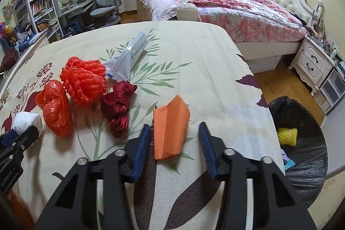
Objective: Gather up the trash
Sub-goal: 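Carry the white bag and orange piece in both grippers over the bin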
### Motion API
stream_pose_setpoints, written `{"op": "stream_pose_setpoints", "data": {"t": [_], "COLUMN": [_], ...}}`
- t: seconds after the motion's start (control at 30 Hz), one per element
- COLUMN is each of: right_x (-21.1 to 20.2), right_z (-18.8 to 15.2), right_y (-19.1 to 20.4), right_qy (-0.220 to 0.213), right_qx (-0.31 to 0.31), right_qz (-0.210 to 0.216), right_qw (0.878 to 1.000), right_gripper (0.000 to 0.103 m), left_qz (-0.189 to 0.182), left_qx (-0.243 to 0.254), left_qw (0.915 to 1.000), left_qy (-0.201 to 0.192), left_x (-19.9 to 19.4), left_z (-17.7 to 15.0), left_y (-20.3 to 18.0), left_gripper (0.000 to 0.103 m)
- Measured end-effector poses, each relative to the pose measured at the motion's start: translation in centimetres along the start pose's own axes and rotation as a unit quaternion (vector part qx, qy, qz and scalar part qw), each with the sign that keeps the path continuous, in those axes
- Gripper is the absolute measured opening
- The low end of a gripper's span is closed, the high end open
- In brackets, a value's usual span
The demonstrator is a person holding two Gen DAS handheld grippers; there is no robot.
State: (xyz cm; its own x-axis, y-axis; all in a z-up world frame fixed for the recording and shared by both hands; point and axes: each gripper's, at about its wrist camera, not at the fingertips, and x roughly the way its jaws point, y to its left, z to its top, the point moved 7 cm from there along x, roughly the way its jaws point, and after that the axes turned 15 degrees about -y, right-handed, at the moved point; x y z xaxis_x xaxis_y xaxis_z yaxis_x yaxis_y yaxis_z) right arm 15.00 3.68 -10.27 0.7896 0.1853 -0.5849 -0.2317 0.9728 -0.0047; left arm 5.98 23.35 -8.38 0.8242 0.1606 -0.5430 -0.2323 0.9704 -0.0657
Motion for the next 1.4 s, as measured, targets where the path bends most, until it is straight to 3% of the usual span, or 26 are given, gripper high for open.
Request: {"op": "stream_pose_setpoints", "data": {"t": [0.3, 0.6, 1.0, 1.4], "right_x": [-1.3, -3.7, -6.1, -7.5], "right_z": [-0.3, 0.0, -0.7, -2.0], "right_y": [-1.1, -3.8, -10.5, -18.7], "right_qy": [-0.005, -0.025, -0.049, -0.058], "right_qx": [0.013, 0.033, 0.076, 0.118], "right_qz": [0.002, -0.007, -0.049, -0.116], "right_qw": [1.0, 0.999, 0.995, 0.984], "right_gripper": [0.03, 0.03, 0.03, 0.03], "left_qz": [-0.002, -0.025, -0.076, -0.14], "left_qx": [0.0, 0.016, 0.054, 0.103], "left_qw": [1.0, 0.9995, 0.9953, 0.9842], "left_qy": [-0.003, -0.014, -0.029, -0.033], "left_x": [-0.2, -1.6, -2.7, -1.8], "left_z": [0.0, 0.3, 0.9, 0.4], "left_y": [-0.5, -4.0, -12.2, -22.6], "left_gripper": [0.045, 0.045, 0.045, 0.045]}}
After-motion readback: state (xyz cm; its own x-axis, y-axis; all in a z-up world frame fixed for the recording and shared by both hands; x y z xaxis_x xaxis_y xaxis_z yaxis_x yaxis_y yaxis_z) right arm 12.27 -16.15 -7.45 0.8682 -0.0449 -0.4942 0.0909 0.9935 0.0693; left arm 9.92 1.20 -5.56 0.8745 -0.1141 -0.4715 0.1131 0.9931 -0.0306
